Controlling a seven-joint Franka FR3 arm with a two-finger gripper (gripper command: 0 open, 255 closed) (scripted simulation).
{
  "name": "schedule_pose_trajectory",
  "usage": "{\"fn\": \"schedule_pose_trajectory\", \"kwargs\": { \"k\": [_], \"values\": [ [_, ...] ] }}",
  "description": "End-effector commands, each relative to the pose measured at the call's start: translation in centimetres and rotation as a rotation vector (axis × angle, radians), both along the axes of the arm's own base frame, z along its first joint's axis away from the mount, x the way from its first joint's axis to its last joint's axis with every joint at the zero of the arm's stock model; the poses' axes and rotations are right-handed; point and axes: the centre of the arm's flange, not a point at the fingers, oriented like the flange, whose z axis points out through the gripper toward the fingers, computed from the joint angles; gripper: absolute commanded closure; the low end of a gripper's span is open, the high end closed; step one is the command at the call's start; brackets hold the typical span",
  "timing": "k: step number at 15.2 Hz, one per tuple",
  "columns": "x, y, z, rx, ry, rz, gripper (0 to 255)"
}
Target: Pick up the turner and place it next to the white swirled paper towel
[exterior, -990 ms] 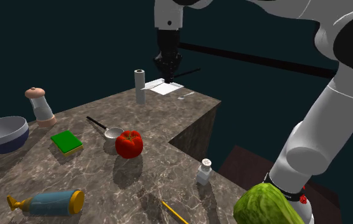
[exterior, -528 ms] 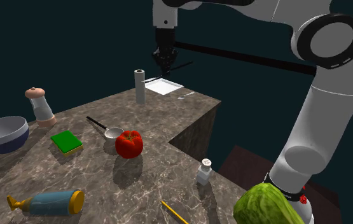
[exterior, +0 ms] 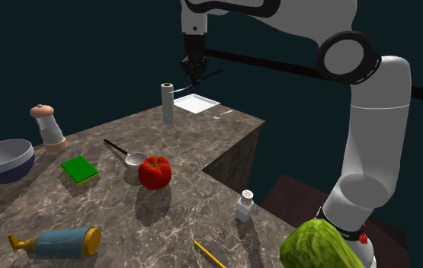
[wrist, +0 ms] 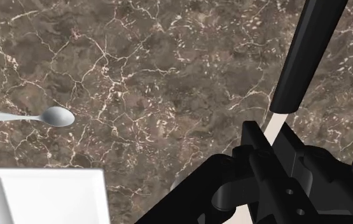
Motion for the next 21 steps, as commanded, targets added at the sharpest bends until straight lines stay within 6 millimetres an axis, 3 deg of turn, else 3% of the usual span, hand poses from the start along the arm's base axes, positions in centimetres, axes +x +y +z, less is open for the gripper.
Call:
{"fn": "schedule_pose_trajectory", "kwargs": {
  "k": [1, 21],
  "values": [
    [0.1, -0.2, -0.9, 0.000, -0.001, 0.001, 255],
    [0.1, -0.2, -11.4, 0.000, -0.001, 0.001, 255]
  ]
}}
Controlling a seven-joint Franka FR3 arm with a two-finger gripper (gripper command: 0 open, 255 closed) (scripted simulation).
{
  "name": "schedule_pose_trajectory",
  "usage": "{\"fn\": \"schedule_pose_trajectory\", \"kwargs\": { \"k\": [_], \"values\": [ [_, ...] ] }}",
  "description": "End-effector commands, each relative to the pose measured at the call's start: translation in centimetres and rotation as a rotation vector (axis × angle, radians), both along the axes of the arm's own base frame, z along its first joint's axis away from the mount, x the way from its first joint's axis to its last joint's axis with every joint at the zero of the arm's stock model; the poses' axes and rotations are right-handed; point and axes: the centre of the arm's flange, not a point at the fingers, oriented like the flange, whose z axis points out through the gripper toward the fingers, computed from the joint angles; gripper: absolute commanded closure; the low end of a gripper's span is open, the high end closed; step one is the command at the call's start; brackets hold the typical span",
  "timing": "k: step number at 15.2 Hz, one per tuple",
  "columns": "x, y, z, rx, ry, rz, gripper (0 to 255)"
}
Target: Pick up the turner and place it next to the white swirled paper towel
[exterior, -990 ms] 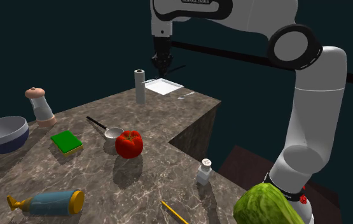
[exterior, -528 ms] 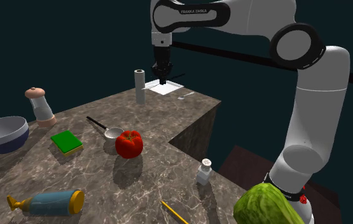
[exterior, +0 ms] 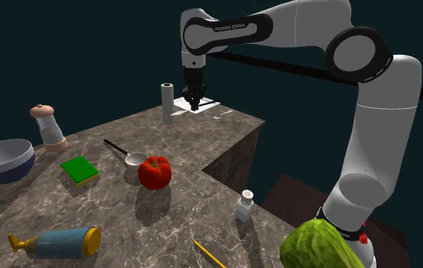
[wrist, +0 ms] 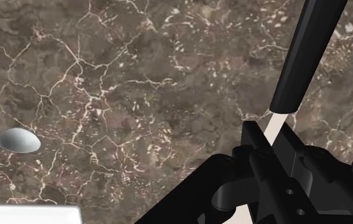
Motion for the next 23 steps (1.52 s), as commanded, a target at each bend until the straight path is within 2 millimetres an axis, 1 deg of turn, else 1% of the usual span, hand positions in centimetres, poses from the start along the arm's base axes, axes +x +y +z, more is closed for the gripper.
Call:
{"fn": "schedule_pose_trajectory", "kwargs": {
  "k": [1, 23],
  "values": [
    [0.0, -0.1, -1.1, 0.000, -0.001, 0.000, 255],
    [0.0, -0.1, -12.7, 0.000, -0.001, 0.000, 255]
  ]
}}
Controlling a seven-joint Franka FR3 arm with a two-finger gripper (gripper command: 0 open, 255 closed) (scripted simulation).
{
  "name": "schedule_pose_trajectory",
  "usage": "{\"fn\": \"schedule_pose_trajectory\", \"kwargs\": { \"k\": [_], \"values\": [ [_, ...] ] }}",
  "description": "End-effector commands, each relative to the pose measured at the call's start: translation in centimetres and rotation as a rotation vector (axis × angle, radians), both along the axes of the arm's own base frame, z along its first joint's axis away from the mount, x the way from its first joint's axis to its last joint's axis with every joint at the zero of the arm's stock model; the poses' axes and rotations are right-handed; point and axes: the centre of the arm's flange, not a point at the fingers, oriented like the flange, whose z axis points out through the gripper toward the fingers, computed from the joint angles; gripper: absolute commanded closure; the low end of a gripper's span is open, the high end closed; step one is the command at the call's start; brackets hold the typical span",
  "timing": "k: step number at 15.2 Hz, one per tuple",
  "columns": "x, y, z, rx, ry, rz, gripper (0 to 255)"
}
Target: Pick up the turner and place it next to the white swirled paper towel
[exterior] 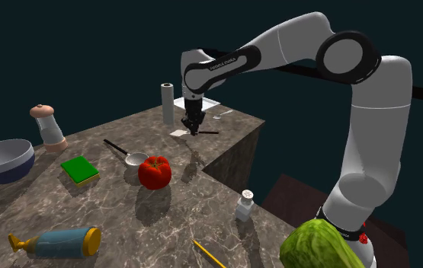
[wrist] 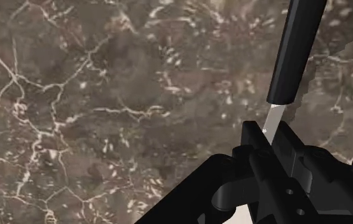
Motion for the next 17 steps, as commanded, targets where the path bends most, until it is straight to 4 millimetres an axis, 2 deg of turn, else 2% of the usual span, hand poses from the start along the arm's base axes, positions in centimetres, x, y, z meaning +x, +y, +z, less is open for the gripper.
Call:
{"fn": "schedule_pose_trajectory", "kwargs": {
  "k": [1, 5, 13, 14, 17],
  "values": [
    [0.0, -0.1, -1.0, 0.000, 0.000, 0.000, 255],
    [0.0, -0.1, -3.4, 0.000, 0.000, 0.000, 255],
    [0.0, -0.1, -3.4, 0.000, 0.000, 0.000, 255],
    [0.0, -0.1, -3.4, 0.000, 0.000, 0.000, 0],
    [0.0, -0.1, -3.4, 0.000, 0.000, 0.000, 0]
  ]
}}
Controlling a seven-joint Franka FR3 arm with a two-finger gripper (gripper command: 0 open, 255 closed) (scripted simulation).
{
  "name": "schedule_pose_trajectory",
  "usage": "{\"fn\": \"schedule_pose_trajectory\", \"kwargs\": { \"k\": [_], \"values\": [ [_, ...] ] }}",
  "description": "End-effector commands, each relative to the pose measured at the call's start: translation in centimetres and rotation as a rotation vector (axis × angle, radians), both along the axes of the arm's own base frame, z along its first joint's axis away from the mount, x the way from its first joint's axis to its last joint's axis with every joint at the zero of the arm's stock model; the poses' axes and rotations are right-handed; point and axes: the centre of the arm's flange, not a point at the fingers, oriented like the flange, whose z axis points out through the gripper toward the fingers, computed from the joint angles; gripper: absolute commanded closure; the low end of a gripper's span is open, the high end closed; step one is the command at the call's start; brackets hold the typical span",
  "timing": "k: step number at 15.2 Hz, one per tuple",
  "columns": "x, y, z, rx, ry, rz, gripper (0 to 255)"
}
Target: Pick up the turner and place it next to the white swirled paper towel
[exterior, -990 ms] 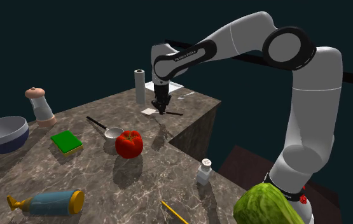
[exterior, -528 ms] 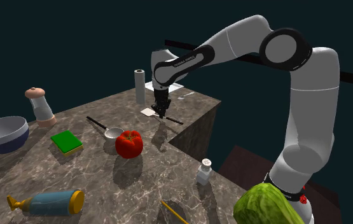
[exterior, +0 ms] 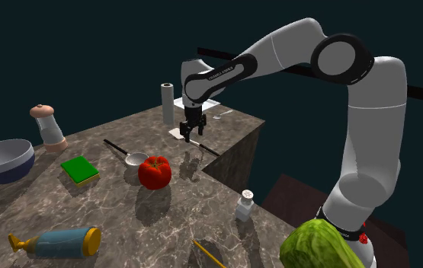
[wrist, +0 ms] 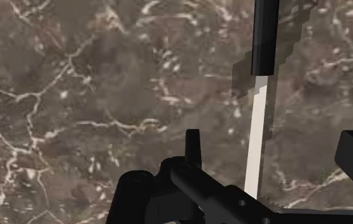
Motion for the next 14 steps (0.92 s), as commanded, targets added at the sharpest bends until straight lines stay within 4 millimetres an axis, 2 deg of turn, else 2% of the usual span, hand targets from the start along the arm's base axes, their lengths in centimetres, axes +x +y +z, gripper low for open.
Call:
{"fn": "schedule_pose_trajectory", "kwargs": {
  "k": [1, 2, 6, 14],
  "values": [
    [0.0, 0.0, 0.0, 0.000, 0.000, 0.000, 0],
    [0.0, 0.0, 0.0, 0.000, 0.000, 0.000, 0],
    [0.3, 0.0, 5.0, 0.000, 0.000, 0.000, 0],
    [0.3, 0.0, 5.0, 0.000, 0.000, 0.000, 0]
  ]
}}
